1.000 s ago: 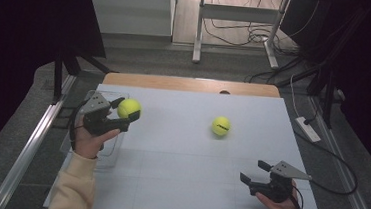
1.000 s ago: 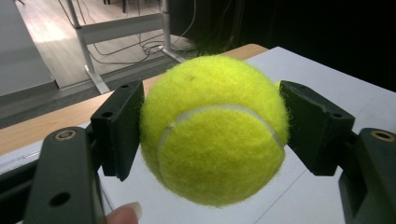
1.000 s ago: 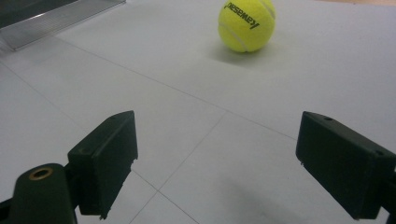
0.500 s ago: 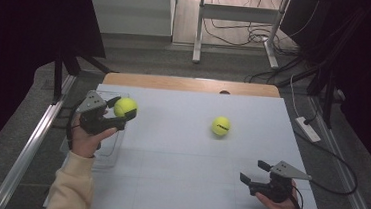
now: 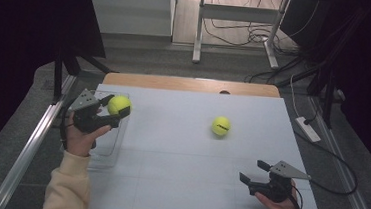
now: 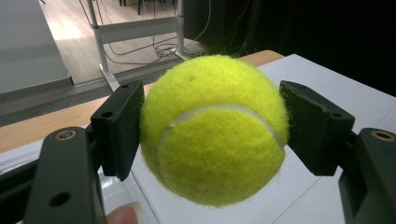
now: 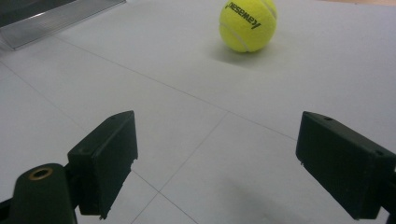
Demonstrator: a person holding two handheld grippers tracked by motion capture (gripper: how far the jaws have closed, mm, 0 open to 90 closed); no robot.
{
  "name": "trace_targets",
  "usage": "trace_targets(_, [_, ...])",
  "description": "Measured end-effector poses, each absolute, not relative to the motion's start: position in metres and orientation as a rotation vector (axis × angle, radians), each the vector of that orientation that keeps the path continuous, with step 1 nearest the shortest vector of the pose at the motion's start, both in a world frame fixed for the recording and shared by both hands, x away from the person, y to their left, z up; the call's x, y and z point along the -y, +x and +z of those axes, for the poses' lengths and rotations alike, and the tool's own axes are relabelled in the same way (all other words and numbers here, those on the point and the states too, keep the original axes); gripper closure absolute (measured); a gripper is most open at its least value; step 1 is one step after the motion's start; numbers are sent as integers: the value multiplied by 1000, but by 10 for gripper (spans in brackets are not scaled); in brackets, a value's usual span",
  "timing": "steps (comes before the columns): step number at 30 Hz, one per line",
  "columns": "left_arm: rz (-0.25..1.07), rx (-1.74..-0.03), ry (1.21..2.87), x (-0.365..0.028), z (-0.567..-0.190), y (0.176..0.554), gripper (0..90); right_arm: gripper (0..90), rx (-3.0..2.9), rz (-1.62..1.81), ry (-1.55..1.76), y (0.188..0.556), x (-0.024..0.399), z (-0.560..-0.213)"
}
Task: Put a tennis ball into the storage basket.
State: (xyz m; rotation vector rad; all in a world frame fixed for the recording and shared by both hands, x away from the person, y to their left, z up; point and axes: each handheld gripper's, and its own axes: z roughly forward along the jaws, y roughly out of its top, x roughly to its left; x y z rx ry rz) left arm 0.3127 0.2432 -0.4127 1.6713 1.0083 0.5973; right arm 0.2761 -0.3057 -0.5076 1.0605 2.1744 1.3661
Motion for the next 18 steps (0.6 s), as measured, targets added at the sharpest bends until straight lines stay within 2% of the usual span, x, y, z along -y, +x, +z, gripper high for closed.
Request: trace_targets(18, [601,-1040,1651,-252,-414,314,270,128,-2174,1364,1065,276,306,-508])
